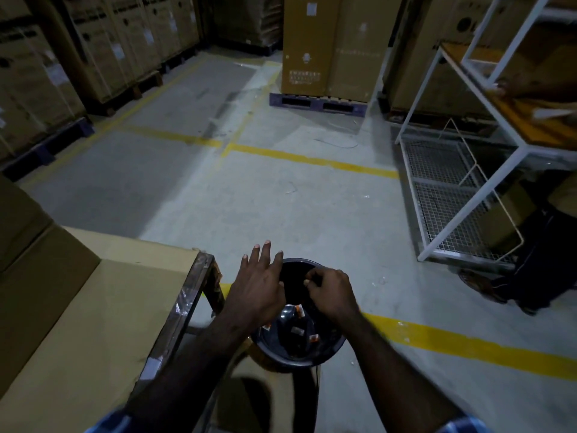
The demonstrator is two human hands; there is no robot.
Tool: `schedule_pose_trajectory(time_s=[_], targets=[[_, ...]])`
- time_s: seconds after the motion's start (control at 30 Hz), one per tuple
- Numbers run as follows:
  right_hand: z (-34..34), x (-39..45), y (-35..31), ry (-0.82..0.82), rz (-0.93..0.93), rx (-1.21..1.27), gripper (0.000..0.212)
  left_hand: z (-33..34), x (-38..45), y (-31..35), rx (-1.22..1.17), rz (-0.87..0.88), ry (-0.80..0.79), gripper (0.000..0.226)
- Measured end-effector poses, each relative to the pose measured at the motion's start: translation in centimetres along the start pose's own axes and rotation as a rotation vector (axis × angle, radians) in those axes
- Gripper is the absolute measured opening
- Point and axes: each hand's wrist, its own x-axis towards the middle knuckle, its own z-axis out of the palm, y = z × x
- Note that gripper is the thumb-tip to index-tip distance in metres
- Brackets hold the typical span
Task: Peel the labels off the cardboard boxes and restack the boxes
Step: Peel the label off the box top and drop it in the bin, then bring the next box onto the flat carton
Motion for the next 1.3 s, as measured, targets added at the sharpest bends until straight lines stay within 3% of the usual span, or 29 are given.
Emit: schedule_pose_trajectory(time_s=[0.27, 0.47, 0.77, 1.07, 1.3], targets=[[-3.4, -1.9, -2.7, 0.134, -0.059, 0.077, 0.014, -1.9, -2.4, 0.9, -0.031, 0.043, 0.033, 0.062], [-6.1, -3.9, -4.7, 0.147, -0.121, 0.09, 0.018, -4.7, -5.8, 2.4, -0.034, 0.012, 0.114, 0.063], [-12.5, -9.4, -8.7, 0.201, -0.444, 0.161, 0.023, -9.6, -13.5, 7.2, 0.003, -0.15, 0.338, 0.062], [-14.8, -19.7, -11.7, 0.092, -0.76, 0.286, 0.019, -10.9, -26.5, 12.4, -0.04, -0.351, 0.541, 0.064], [-12.3, -28.9, -18.6, -0.048, -0.987, 0.386, 0.02, -12.6, -39.1, 11.4, 0.06, -0.578, 0.646, 0.065]])
